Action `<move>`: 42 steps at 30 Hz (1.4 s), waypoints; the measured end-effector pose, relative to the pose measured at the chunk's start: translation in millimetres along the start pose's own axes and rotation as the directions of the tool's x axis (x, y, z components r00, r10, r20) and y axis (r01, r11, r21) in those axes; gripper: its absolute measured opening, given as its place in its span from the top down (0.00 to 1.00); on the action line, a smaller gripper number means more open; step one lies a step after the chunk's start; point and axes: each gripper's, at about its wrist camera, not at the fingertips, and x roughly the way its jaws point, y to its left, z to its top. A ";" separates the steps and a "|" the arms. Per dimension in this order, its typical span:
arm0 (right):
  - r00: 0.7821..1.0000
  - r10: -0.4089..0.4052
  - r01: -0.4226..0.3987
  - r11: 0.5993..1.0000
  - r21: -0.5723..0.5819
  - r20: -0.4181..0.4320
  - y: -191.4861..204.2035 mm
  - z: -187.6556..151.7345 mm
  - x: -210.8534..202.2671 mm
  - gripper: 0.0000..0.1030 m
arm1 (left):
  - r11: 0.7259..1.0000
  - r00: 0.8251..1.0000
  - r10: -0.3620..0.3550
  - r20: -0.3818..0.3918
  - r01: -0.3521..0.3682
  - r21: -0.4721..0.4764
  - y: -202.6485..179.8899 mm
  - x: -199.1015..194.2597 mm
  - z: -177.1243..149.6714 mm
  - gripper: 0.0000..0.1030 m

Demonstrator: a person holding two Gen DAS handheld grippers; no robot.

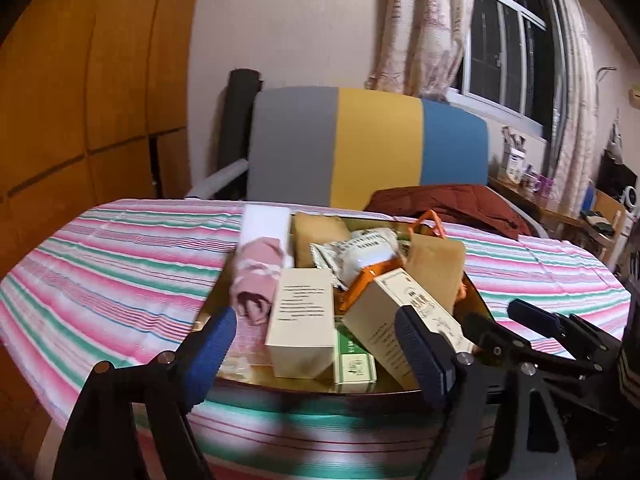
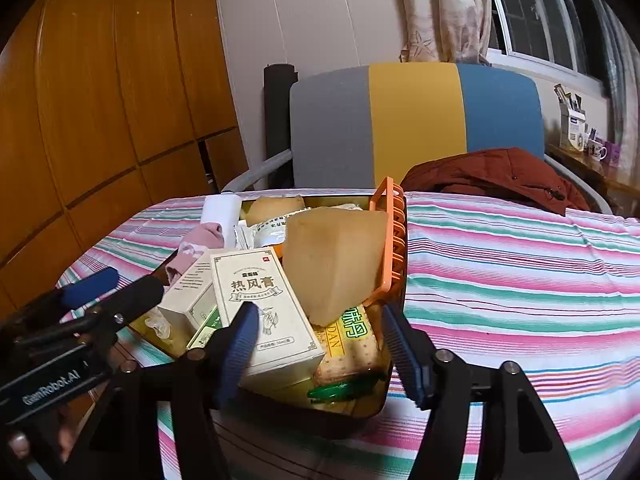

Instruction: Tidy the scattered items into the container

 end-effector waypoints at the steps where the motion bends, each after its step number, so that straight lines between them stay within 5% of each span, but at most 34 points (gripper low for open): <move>1: 1.000 -0.003 0.003 1.000 0.001 0.002 0.5 0.0 -1.2 0.32 | 1.000 1.000 -0.008 0.007 0.008 -0.008 1.7 -3.0 0.5 0.19; 8: 1.000 -0.005 0.005 1.000 -0.008 0.008 7.7 -0.4 -6.7 0.28 | 0.998 0.999 0.039 0.013 -0.039 -0.050 9.9 -16.2 4.3 0.19; 18: 1.000 -0.007 0.007 1.000 -0.014 0.012 14.4 -1.1 -7.5 0.25 | 0.978 0.979 0.205 0.010 -0.204 -0.035 10.9 -20.9 9.0 0.23; 26: 1.000 -0.007 0.007 1.000 -0.013 0.015 14.3 -2.1 -6.3 0.23 | 0.987 0.986 0.148 -0.077 -0.152 -0.051 15.0 -3.8 3.8 0.40; 42: 1.000 -0.018 0.019 0.998 -0.061 0.017 27.0 2.6 1.3 0.19 | 0.988 0.985 0.151 -0.085 -0.154 -0.022 13.2 -0.3 0.9 0.45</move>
